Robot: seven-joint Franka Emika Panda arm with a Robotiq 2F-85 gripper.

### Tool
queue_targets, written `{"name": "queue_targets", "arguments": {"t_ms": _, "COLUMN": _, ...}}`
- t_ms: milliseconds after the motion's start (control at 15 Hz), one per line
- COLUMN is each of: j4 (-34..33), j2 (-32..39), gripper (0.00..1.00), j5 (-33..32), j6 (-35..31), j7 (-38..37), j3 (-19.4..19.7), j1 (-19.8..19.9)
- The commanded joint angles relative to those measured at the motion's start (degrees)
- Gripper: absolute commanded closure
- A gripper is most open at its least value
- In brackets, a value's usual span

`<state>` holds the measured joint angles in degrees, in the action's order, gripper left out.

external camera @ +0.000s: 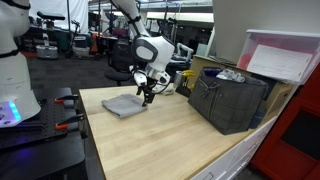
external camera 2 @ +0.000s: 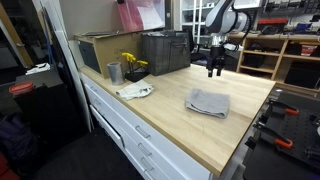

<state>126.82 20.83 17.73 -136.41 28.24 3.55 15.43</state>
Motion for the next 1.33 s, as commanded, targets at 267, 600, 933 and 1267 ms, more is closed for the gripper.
{"name": "queue_targets", "arguments": {"t_ms": 267, "j4": 5.8, "j2": -0.5, "gripper": 0.00, "j5": -0.3, "j6": 1.0, "j7": 1.4, "j3": 0.2, "j1": 2.6}}
{"name": "queue_targets", "arguments": {"t_ms": 600, "j4": 3.4, "j2": 2.8, "gripper": 0.00, "j5": 1.3, "j6": 7.2, "j7": 11.3, "j3": -1.3, "j1": 6.0}}
{"name": "queue_targets", "arguments": {"t_ms": 933, "j4": 0.0, "j2": 8.3, "gripper": 0.00, "j5": 1.1, "j6": 12.6, "j7": 18.1, "j3": -1.1, "j1": 7.1}}
{"name": "queue_targets", "arguments": {"t_ms": 1267, "j4": -3.3, "j2": 12.7, "gripper": 0.00, "j5": 1.4, "j6": 13.3, "j7": 18.4, "j3": -3.0, "j1": 6.9}}
